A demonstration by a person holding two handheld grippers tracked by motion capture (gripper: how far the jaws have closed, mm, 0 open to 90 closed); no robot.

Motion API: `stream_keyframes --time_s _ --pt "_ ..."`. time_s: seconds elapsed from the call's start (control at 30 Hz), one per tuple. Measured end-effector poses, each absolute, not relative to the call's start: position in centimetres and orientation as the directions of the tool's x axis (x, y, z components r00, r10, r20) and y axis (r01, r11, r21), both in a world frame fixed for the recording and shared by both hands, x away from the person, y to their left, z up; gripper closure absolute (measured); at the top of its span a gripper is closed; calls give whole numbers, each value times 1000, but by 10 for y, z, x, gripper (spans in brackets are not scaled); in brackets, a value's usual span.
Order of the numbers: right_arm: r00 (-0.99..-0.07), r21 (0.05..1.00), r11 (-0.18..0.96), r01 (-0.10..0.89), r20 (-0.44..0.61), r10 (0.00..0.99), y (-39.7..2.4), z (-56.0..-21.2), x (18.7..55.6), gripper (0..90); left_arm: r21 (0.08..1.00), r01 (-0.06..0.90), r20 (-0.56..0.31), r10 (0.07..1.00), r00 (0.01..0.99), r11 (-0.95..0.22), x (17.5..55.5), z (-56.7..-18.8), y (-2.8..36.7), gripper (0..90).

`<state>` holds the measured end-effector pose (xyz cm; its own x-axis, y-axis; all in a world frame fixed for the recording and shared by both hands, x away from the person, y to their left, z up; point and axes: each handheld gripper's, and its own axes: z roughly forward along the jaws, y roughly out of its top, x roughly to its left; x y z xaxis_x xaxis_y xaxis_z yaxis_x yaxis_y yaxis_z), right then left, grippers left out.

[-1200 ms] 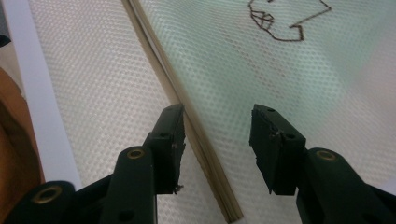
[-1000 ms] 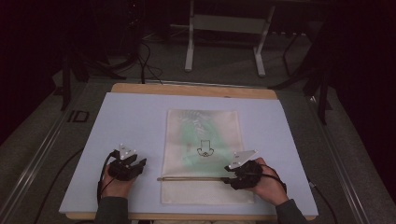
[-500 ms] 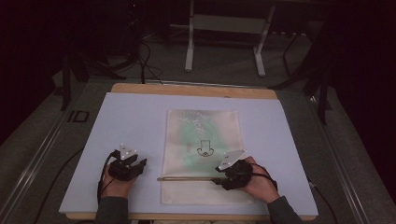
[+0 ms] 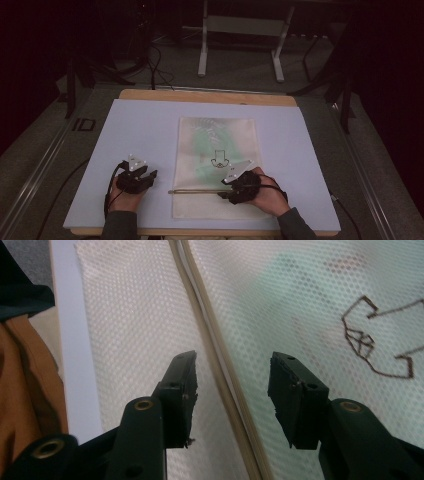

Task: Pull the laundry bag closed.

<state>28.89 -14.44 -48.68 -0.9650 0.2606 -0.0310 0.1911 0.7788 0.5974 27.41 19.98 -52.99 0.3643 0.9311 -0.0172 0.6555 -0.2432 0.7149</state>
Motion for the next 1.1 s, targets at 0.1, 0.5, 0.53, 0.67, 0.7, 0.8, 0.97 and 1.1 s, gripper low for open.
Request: stream_keyframes --time_s 0.1,0.5,0.53,0.67,0.7,0.8,0.97,1.1 --pt "-967 598 779 189 -23 253 -139 -488 288 542 713 657 -18 931 365 -244 274 -530 200 569" --pt "-978 602 784 154 -22 209 -117 -488 290 537 712 658 -18 930 366 -245 274 -530 200 569" --pt "-979 600 785 153 -20 205 -115 -488 290 536 712 658 -17 930 367 -246 274 -530 199 569" --pt "-980 600 787 145 -20 196 -109 -487 290 535 714 656 -19 930 366 -243 274 -530 200 569" --pt "-981 602 786 141 -21 192 -107 -487 291 535 714 657 -19 930 366 -244 274 -530 200 569" --pt "-982 605 785 136 -20 186 -104 -486 291 535 713 657 -19 930 367 -245 274 -530 200 569" --pt "-984 610 782 128 -17 175 -96 -486 291 534 714 656 -19 930 367 -244 274 -530 200 569" --pt "-986 612 782 119 -18 164 -90 -486 292 536 714 656 -20 929 370 -246 274 -530 200 571"
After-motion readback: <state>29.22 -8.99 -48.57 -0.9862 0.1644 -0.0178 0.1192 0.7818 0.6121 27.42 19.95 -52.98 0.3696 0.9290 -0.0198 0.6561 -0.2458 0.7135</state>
